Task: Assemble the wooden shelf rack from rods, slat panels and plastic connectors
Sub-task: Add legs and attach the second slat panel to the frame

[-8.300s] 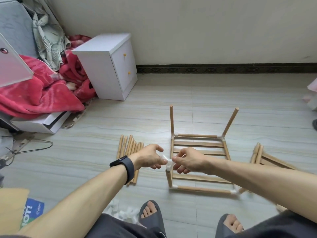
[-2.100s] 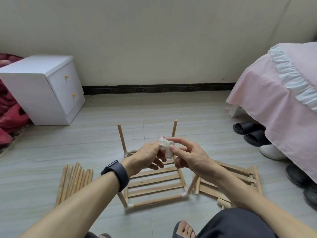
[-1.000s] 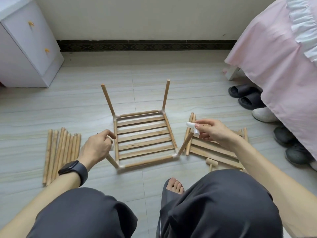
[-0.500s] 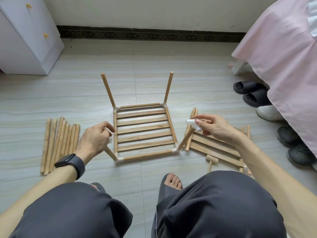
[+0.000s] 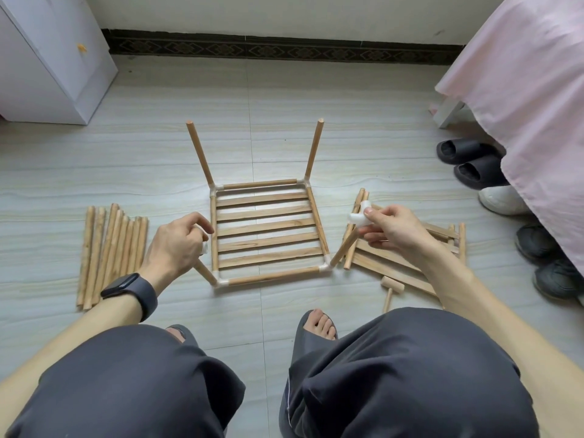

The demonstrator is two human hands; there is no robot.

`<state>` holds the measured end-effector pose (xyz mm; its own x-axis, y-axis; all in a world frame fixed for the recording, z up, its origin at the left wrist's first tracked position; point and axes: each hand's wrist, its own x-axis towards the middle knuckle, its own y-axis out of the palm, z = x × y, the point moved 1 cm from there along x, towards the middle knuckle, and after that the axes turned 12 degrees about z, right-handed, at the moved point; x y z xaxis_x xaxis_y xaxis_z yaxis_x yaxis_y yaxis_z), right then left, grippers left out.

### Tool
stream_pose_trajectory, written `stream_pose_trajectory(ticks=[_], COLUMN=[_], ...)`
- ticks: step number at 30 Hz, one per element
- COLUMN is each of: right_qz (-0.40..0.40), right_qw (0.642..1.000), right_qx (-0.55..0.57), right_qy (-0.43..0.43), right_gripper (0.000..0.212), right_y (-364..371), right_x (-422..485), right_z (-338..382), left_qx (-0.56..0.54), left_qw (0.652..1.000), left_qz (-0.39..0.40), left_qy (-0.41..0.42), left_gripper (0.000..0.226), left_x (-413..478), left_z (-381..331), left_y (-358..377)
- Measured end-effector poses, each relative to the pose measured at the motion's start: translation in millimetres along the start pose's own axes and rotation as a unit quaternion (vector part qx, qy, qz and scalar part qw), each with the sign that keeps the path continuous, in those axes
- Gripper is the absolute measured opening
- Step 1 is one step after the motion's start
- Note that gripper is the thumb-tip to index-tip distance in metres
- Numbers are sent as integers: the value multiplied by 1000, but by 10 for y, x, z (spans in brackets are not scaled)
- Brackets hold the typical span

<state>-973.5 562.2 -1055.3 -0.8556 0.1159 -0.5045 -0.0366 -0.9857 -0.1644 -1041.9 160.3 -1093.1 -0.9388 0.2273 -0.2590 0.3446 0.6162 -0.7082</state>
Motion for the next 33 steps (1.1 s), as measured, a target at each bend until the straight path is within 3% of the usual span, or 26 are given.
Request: stream_pose_trajectory(ticks=[10, 14, 22, 25, 28, 30, 33], right_qz=[64, 81, 65, 65, 46, 39, 35], right_qw=[998, 992, 994, 994, 997, 998, 999], right_qx=[17, -90, -79, -72, -24, -3, 25], right_qy=[25, 28, -45, -57, -51, -45, -29], right_gripper=[32, 36, 44, 40, 36, 42, 69], right_y=[40, -48, 170, 135, 152, 194, 302], right_x=[20, -18, -25, -24, 0, 42, 100], right_z=[-42, -88, -231, -319, -312, -257, -135], left_qx=[-13, -18, -47, -180, -394, -416, -369], left_qw=[1000, 1000, 999, 984, 916, 905, 927], left_qz=[-1, 1, 11, 11, -21, -37, -23], left_qy=[6, 11, 2, -5, -66, -82, -66], left_gripper=[34, 35, 35, 25, 32, 46, 54], left_x=[-6, -3, -30, -67, -134, -185, -232], left_z=[-7, -27, -81, -109, -126, -84, -102], left_y=[9, -5, -22, -57, -69, -45, -28])
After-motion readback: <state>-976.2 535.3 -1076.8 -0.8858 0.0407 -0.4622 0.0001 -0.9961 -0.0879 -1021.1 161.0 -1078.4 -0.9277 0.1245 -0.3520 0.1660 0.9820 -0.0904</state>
